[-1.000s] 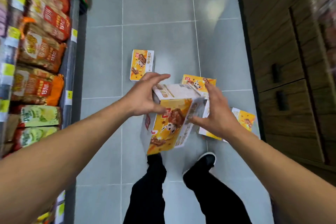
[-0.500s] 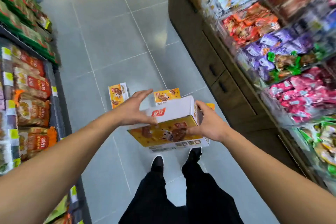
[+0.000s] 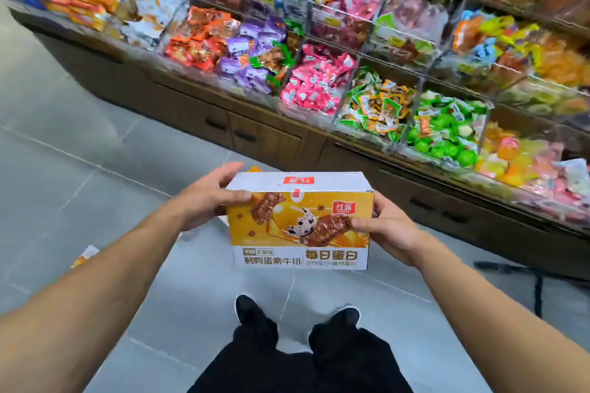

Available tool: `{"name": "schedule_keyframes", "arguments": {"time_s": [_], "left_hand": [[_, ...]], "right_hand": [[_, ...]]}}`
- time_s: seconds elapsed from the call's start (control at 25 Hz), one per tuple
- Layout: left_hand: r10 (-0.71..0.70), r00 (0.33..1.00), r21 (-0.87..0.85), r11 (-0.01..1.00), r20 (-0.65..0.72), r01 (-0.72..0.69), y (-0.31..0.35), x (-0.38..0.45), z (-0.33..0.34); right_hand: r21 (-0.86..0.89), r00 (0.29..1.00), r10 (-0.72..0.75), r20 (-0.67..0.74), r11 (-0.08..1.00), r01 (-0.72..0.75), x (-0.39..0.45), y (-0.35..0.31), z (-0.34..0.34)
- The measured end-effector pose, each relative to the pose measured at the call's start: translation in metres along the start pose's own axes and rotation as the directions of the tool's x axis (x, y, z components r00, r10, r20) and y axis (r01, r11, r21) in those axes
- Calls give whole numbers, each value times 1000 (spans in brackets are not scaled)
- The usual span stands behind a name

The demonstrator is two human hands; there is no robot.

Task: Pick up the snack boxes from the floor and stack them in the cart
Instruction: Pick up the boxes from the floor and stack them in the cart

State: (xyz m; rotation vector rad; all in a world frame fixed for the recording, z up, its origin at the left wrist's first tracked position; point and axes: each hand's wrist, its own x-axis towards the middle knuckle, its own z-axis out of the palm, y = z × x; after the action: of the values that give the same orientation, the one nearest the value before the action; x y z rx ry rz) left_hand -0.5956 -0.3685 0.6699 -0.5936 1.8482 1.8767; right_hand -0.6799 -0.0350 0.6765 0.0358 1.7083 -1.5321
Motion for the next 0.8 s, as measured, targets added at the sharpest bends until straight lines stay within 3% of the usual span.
{"name": "schedule_keyframes", "arguments": {"time_s": [0.16,0.4,0.48,0.64,0.8], "left_hand": [[21,984,336,938,179,-81,32,30,104],[82,905,549,771,417,-323,66,50,327],[109,869,611,669,483,-424,74,52,395],[89,771,643,497,630,-583,91,49,543],[85,671,593,394,737,-702,107,59,656]], "right_hand": [[96,988,5,-151,995,10,-87,40,-78],[188,915,-7,-404,978,91,-253,117,-206],[124,877,-18,-480,988,88,-296,139,-248],[-75,808,28,-588,993,-89,-383,182,-324],[-338,756,-2,-655,895,-291,-424,195,-387]]}}
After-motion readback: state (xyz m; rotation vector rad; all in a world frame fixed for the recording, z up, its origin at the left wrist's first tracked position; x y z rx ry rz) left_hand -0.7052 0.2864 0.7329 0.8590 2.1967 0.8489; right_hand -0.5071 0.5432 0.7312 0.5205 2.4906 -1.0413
